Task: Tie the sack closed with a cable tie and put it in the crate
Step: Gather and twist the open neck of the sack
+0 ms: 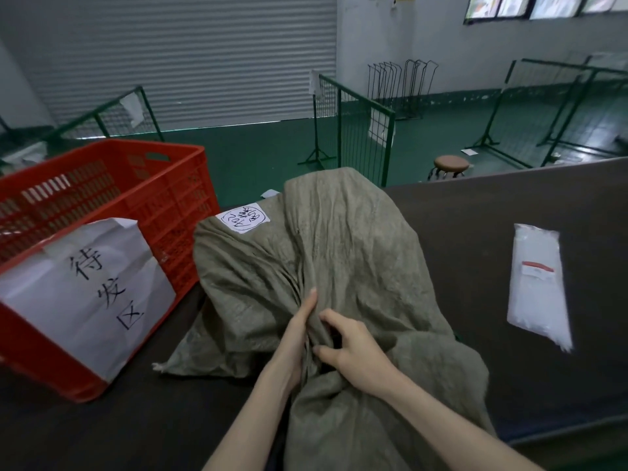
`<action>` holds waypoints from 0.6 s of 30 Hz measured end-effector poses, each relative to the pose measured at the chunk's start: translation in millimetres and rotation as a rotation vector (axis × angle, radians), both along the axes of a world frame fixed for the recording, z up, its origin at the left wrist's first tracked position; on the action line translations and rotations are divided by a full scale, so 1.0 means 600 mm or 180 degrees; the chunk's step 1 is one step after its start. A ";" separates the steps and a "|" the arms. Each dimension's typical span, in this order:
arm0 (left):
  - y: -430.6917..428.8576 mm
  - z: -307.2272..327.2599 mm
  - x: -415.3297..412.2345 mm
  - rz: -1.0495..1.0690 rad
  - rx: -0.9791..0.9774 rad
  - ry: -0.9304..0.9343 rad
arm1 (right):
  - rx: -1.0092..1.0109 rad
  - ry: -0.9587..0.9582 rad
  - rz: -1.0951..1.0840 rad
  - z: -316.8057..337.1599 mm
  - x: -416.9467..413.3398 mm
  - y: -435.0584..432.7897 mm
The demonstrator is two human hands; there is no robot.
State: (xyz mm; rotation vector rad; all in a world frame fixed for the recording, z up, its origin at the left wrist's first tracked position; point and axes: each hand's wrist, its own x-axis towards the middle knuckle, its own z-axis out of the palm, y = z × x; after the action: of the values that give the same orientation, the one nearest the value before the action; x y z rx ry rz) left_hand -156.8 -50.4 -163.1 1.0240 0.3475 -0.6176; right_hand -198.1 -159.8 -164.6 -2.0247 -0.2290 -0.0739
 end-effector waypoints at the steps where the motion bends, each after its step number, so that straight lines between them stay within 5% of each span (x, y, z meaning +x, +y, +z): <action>1: -0.001 0.003 0.004 -0.0020 0.0026 -0.0021 | -0.0030 -0.0039 0.0035 0.003 -0.002 0.002; 8: -0.015 0.000 0.022 0.0437 0.1190 -0.0211 | -0.0544 0.0505 0.0369 0.036 0.004 -0.040; 14: -0.036 0.001 0.015 0.0734 0.0984 -0.0294 | -0.0306 -0.0167 -0.1456 0.054 0.024 -0.065; 18: -0.049 -0.001 0.017 0.0916 0.0961 -0.0212 | -0.0865 0.0920 -0.1269 0.030 0.038 -0.077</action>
State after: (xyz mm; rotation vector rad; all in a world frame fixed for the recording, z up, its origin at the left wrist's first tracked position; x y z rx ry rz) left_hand -146.8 -80.1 -163.8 1.2518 0.5294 -0.2747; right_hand -175.4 -205.9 -146.9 -2.2952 0.3676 0.0020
